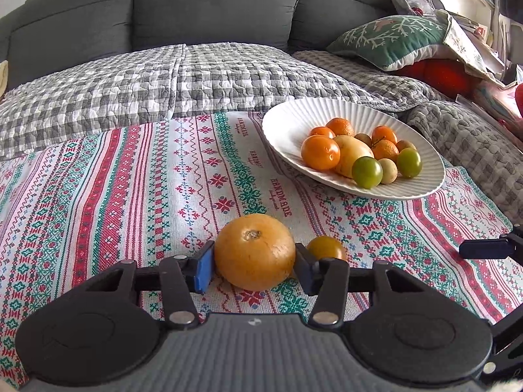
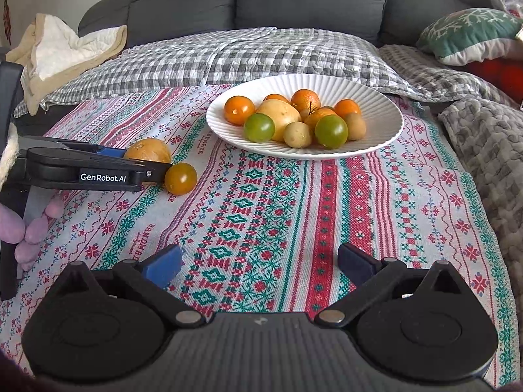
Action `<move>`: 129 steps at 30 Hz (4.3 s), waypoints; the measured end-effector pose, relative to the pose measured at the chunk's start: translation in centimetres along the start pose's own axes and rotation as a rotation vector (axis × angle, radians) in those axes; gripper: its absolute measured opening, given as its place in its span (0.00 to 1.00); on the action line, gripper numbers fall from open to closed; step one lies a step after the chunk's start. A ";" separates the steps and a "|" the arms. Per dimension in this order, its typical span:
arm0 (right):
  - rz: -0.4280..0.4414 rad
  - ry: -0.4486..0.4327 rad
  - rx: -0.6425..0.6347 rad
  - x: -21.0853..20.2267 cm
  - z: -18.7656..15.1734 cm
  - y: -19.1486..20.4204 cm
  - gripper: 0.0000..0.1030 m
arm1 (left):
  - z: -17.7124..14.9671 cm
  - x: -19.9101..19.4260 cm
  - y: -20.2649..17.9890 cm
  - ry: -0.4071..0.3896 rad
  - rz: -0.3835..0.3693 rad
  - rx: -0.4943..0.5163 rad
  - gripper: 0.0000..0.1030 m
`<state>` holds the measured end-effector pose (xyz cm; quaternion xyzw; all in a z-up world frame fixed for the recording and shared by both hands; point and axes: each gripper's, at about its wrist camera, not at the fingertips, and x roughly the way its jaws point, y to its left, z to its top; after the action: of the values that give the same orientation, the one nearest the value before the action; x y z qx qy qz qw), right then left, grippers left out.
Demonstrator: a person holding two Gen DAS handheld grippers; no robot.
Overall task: Organize fruits
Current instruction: 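Grasp the large yellow citrus with the left tool while the right tool grasps the yellow-orange tomato, then carry the citrus and the yellow-orange tomato over the white bowl, then open the left tool to drop the citrus while the right tool releases its tomato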
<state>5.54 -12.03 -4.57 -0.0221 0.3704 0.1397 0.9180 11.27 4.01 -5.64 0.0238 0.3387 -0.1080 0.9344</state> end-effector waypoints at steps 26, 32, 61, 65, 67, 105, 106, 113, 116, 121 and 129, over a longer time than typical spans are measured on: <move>0.002 0.010 -0.052 5.1 4.1 5.7 0.69 | -0.5 -3.1 5.7 0.063 0.131 -0.137 0.37; 0.019 0.002 -0.061 5.0 4.3 5.9 0.41 | -0.6 -3.1 5.7 0.070 0.138 -0.144 0.37; 0.063 0.007 -0.004 2.8 4.2 4.2 0.25 | -0.2 -3.9 3.4 0.072 0.099 -0.112 0.37; 0.066 -0.003 0.019 1.9 4.2 3.4 0.25 | -0.1 -4.1 2.7 0.069 0.085 -0.101 0.37; 0.063 -0.013 0.028 1.4 4.3 2.9 0.25 | -0.1 -4.2 2.4 0.068 0.079 -0.093 0.37; 0.057 -0.197 0.245 -1.5 5.6 -8.9 0.25 | 4.3 -0.9 -5.8 0.015 -0.023 -0.114 0.37; 0.059 -0.202 0.251 -1.4 5.8 -9.0 0.25 | 4.9 -0.6 -5.9 0.009 -0.023 -0.114 0.37; 0.046 -0.182 0.265 0.7 6.1 -9.2 0.25 | 9.0 3.0 -6.2 -0.029 0.020 -0.074 0.37; 0.035 -0.175 0.255 1.1 6.1 -9.3 0.25 | 10.7 5.0 -6.1 -0.032 0.024 -0.084 0.37; 0.026 -0.176 0.264 1.3 6.1 -9.9 0.25 | 12.2 8.1 -6.0 -0.004 0.032 -0.125 0.37; 0.030 -0.184 0.278 1.7 6.2 -10.3 0.25 | 12.9 10.2 -6.2 0.015 0.031 -0.136 0.38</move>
<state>13.68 -20.59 -1.90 0.1237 0.3007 0.1023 0.9401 25.59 -5.41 -2.04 -0.0339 0.3521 -0.0702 0.9327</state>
